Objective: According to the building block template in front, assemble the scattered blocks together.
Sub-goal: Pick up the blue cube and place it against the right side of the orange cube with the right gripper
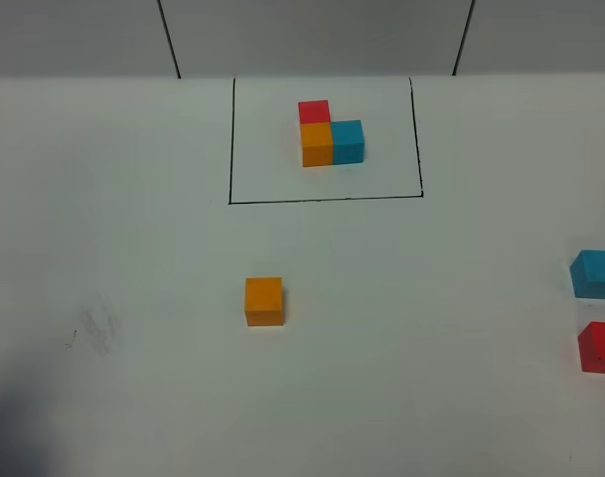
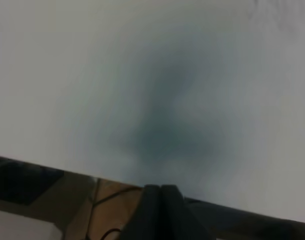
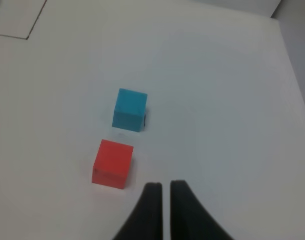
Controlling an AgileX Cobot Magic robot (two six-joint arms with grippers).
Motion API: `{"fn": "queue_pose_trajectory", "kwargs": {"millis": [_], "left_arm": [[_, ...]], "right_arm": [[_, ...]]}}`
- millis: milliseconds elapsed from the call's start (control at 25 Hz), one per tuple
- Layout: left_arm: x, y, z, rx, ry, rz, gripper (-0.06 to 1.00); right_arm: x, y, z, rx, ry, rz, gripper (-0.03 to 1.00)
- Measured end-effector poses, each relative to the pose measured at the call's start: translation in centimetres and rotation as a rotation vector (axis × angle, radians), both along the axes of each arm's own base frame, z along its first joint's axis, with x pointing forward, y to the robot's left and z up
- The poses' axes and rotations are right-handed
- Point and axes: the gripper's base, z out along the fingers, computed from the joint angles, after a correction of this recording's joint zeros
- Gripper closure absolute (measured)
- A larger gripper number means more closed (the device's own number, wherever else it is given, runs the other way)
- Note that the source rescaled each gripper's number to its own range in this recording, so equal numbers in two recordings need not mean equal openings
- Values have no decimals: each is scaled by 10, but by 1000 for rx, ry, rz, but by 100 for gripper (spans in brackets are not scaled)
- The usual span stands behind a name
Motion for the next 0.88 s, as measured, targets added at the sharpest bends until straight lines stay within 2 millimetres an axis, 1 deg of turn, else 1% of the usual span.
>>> {"fn": "queue_pose_trajectory", "kwargs": {"millis": [120,360,520,880], "left_arm": [[-18,0,-7,3,-54,27,94],[-37,-2,0,-2,-210,5,94],[-44,-4,3,-5,-258,-49,94],[-44,-4,3,23,-259,-108,94]], "right_arm": [[0,0,0,0,0,0,96],[0,0,0,0,0,0,96],[0,0,0,0,0,0,96],[0,0,0,0,0,0,96]]}}
